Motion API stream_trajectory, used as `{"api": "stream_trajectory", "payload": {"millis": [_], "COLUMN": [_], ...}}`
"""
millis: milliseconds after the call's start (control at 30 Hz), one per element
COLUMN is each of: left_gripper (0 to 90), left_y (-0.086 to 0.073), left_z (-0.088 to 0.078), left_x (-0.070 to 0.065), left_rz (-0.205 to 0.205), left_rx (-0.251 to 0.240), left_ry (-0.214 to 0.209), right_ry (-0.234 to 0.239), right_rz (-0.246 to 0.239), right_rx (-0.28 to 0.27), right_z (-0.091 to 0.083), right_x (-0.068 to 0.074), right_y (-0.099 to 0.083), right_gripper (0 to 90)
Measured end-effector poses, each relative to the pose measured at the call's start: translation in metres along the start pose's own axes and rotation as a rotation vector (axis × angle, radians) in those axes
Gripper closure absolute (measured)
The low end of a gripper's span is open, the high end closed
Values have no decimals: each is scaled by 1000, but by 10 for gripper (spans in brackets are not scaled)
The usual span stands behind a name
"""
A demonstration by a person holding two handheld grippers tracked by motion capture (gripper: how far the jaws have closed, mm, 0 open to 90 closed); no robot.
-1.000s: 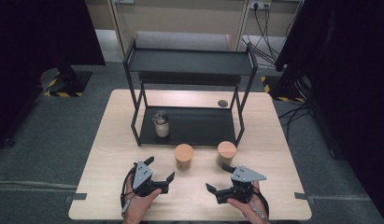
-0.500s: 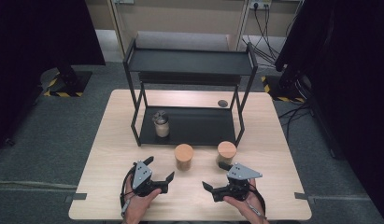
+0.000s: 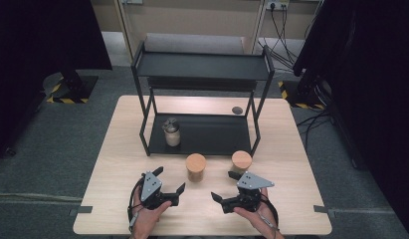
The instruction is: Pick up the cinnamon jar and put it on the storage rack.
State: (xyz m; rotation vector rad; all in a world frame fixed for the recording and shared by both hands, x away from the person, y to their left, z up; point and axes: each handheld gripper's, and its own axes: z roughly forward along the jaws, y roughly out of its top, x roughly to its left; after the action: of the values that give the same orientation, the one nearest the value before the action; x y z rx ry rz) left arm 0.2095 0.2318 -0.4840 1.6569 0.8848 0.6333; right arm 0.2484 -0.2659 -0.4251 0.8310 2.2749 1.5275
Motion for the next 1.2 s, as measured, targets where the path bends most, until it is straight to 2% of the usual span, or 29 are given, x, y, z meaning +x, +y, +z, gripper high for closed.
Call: {"api": "stream_trajectory", "payload": {"millis": [1200], "left_gripper": [20], "left_y": [0], "left_z": [-1], "left_x": [0], "left_rz": [-2], "left_rx": [-2], "left_ry": [-2], "right_ry": [-7], "right_rz": [-10], "right_rx": [3], "right_z": [21], "right_x": [-1], "right_y": [10], "right_gripper": [49]}}
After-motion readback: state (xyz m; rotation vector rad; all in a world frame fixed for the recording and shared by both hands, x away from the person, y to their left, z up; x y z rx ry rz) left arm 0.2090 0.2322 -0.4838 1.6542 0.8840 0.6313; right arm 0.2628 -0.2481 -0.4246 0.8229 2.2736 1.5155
